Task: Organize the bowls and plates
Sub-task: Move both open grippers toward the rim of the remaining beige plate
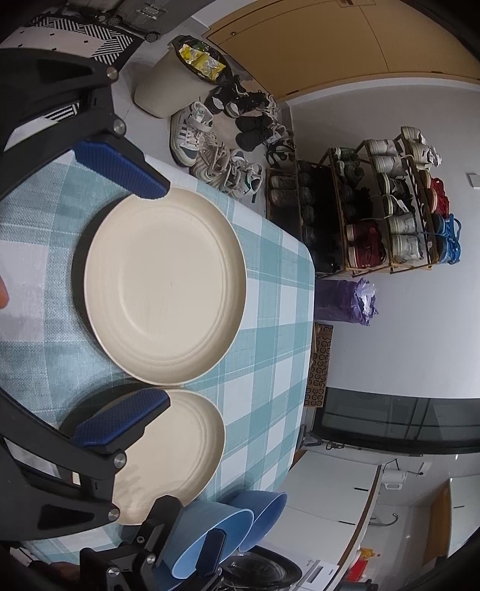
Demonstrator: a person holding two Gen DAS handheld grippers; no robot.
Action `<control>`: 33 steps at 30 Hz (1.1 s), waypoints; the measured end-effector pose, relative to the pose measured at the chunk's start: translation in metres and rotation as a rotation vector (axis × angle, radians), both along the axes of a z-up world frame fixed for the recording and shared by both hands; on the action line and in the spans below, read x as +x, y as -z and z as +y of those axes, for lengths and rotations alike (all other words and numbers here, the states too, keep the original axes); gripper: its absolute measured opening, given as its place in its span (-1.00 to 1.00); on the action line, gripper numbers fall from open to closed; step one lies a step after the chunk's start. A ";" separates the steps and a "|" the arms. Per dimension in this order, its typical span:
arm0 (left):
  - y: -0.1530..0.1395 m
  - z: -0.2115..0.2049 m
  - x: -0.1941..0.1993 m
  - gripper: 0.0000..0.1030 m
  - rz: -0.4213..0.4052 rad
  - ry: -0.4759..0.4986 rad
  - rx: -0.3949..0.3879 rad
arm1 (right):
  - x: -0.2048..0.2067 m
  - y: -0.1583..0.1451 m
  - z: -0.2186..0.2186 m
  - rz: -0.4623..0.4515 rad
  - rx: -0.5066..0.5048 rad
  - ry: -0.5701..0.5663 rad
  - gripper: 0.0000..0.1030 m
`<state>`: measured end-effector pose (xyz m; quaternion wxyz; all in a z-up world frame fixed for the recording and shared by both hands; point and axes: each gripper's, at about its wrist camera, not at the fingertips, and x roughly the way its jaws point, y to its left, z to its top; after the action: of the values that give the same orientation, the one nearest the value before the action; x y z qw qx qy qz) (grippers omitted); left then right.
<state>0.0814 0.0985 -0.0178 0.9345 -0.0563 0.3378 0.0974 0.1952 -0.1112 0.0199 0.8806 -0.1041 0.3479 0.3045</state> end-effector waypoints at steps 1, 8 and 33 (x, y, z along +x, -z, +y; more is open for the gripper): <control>0.001 0.003 0.000 1.00 0.000 -0.007 -0.004 | 0.000 0.000 0.003 0.003 -0.002 -0.003 0.91; 0.004 0.021 -0.002 1.00 0.002 -0.053 -0.018 | 0.007 0.001 0.017 0.017 0.001 -0.014 0.91; 0.027 0.059 0.007 1.00 0.045 -0.136 -0.055 | 0.036 0.014 0.065 0.054 -0.033 -0.076 0.91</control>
<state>0.0888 0.1578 -0.0444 0.9160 -0.1027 0.3565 0.1525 0.2314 -0.0457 0.0061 0.8568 -0.1235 0.3725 0.3344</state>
